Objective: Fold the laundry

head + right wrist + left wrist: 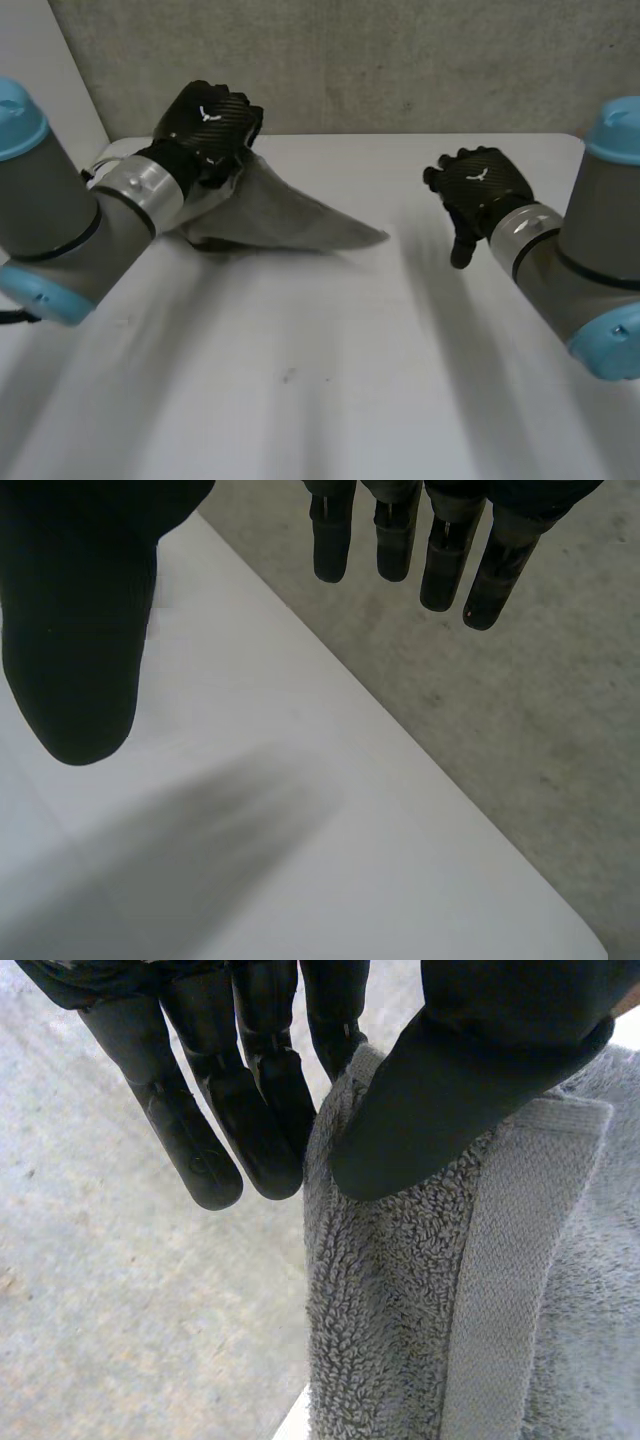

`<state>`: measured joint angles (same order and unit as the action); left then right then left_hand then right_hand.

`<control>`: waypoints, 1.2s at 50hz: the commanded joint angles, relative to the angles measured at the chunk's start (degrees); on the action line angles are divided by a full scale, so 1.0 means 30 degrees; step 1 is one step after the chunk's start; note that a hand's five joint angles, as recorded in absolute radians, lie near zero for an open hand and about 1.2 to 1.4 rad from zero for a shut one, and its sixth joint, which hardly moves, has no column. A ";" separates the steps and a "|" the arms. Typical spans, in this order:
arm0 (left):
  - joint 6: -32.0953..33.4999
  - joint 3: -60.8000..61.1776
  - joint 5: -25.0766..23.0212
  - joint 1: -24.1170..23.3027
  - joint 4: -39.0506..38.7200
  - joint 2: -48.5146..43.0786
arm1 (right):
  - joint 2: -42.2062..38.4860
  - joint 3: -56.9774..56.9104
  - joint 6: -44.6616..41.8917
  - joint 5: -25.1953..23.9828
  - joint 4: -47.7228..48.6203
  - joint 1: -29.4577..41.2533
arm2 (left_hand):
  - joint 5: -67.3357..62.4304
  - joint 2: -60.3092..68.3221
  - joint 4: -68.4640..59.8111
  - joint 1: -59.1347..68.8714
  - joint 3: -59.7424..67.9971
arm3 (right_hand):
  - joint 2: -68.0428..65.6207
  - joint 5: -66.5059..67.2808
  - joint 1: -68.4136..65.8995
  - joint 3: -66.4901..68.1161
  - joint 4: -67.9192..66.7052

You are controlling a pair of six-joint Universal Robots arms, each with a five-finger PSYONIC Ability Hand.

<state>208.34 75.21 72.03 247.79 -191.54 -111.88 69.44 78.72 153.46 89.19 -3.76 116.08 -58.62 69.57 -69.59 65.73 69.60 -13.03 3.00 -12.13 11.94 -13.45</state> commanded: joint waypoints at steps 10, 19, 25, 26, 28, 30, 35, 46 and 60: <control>-0.3322 0.9646 0.0012 -0.4285 0.0976 0.4336 | 0.0146 -0.0576 0.0117 -0.1019 -0.1296 -0.1106 | -0.3794 0.3477 -0.3471 0.4756 0.3466 | 0.1011 -0.1001 0.0710 -0.0648 0.1151; -0.4465 1.0378 0.0246 -0.5662 0.0771 0.3164 | 0.0087 -0.0547 0.0058 -0.1019 -0.1296 -0.1047 | -0.3794 0.3477 -0.3471 0.4756 0.3466 | 0.1011 -0.1001 0.0710 -0.0648 0.1151; -0.4028 0.9793 0.1357 -0.4758 0.0888 0.3222 | 0.0175 -0.0518 0.0029 -0.1048 -0.1325 -0.1047 | 0.9187 -0.9504 0.9510 -0.8225 -0.9514 | 0.1011 -0.1001 0.0710 -0.0648 0.1151; -0.3677 0.9763 0.1592 -0.4348 0.0888 0.3309 | 0.0204 -0.0547 0.0029 -0.1048 -0.1325 -0.1076 | 1.0095 -1.0412 1.0418 -0.9133 -1.0422 | 0.1011 -0.1001 0.0710 -0.0648 0.1151; -0.3354 0.9734 0.1797 -0.4025 0.0946 0.3484 | 0.0262 -0.0547 0.0000 -0.1048 -0.1325 -0.1076 | 1.0326 -1.0643 1.0649 -0.9364 -1.0654 | 0.1011 -0.1001 0.0710 -0.0648 0.1151; -0.3088 0.9704 0.1946 -0.3728 0.0917 0.3867 | 0.0263 -0.0547 0.0000 -0.1048 -0.1296 -0.1106 | 1.0385 -1.0701 1.0707 -0.9422 -1.0712 | 0.1011 -0.1001 0.0710 -0.0648 0.1151; -0.3556 0.9675 0.2063 -0.3787 0.0946 0.5185 | 0.0204 -0.0547 -0.0030 -0.1048 -0.1296 -0.1076 | 1.0328 -1.0645 1.0651 -0.9366 -1.0656 | 0.1011 -0.1001 0.0710 -0.0648 0.1151; -0.9914 0.8328 0.2620 -0.5838 0.1620 0.3633 | 0.0058 -0.0371 -0.0059 -0.1019 -0.1296 -0.0901 | 0.9992 -1.0309 1.0315 -0.9030 -1.0319 | 0.1011 -0.1001 0.0710 -0.0648 0.1151; -1.0529 0.3494 0.7600 -0.9353 0.3319 -0.1582 | 0.0029 -0.0195 -0.0088 -0.1019 -0.1296 -0.0842 | 1.0889 -1.1206 1.1212 -0.9927 -1.1217 | 0.1011 -0.1001 0.0710 -0.0648 0.1151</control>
<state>176.12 90.94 90.10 222.06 -182.16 -110.78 69.52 77.91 153.20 86.14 -7.64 113.47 -22.23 32.31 -32.29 32.65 32.39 -13.03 3.00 -12.13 11.94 -13.45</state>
